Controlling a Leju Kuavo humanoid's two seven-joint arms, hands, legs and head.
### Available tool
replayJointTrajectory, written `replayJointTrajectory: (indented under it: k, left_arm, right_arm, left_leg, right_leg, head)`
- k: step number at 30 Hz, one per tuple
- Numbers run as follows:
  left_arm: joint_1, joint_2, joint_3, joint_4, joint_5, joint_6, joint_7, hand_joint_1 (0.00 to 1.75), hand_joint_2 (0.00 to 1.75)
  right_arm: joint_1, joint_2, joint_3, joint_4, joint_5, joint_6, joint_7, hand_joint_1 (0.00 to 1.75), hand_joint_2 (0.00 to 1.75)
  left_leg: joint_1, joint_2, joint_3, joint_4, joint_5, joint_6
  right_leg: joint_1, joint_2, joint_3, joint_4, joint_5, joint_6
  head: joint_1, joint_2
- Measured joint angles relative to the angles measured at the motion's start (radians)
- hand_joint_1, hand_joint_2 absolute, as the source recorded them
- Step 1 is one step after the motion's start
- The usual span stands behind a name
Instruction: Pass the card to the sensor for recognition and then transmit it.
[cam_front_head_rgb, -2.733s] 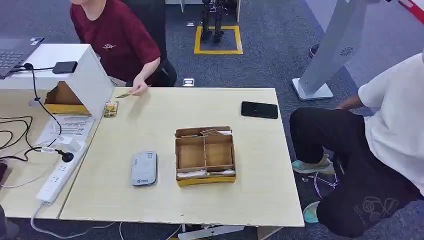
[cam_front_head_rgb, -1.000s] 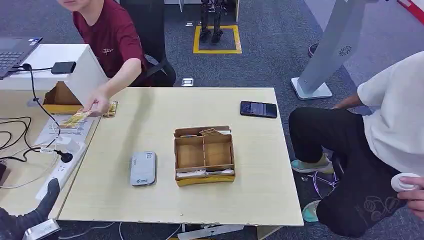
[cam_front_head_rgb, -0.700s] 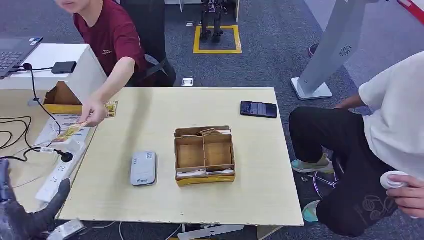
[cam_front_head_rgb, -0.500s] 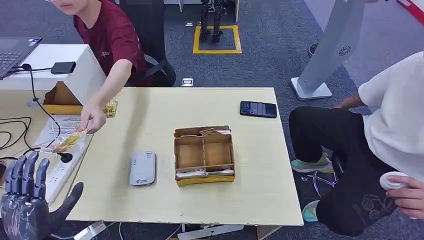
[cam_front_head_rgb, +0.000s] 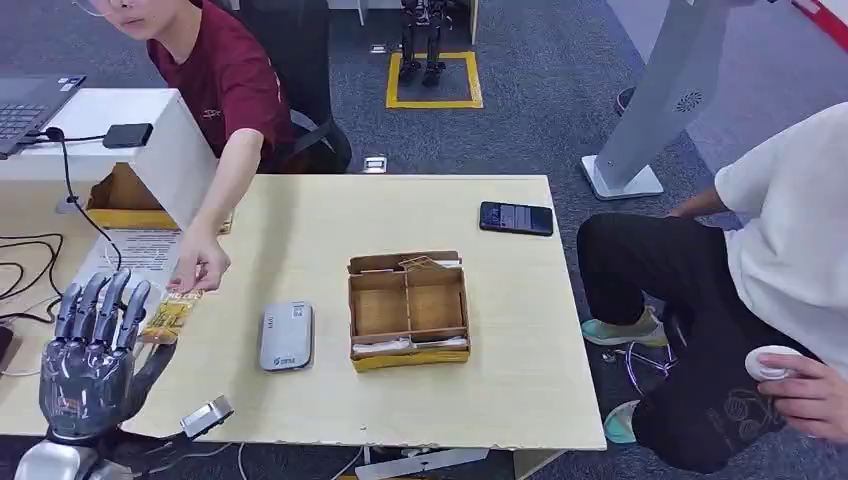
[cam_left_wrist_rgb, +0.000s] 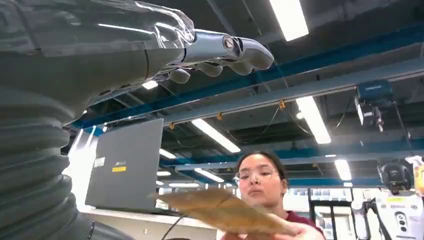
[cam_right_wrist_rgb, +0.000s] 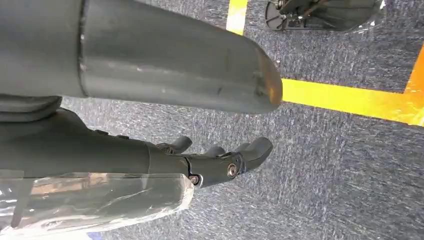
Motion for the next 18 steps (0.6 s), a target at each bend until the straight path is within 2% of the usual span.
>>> replayJointTrajectory:
  k: [18]
  left_arm:
    - [-0.069, -0.003, 0.016, 0.139, -0.005, 0.000, 0.000, 0.00, 1.75]
  right_arm:
    - [-0.001, 0.000, -0.009, 0.000, 0.024, 0.003, -0.019, 0.00, 0.00]
  left_leg:
    - [0.000, 0.000, -0.001, 0.000, 0.000, 0.000]
  right_leg:
    - [0.000, 0.000, -0.001, 0.000, 0.000, 0.000]
  head:
    - [0.000, 0.000]
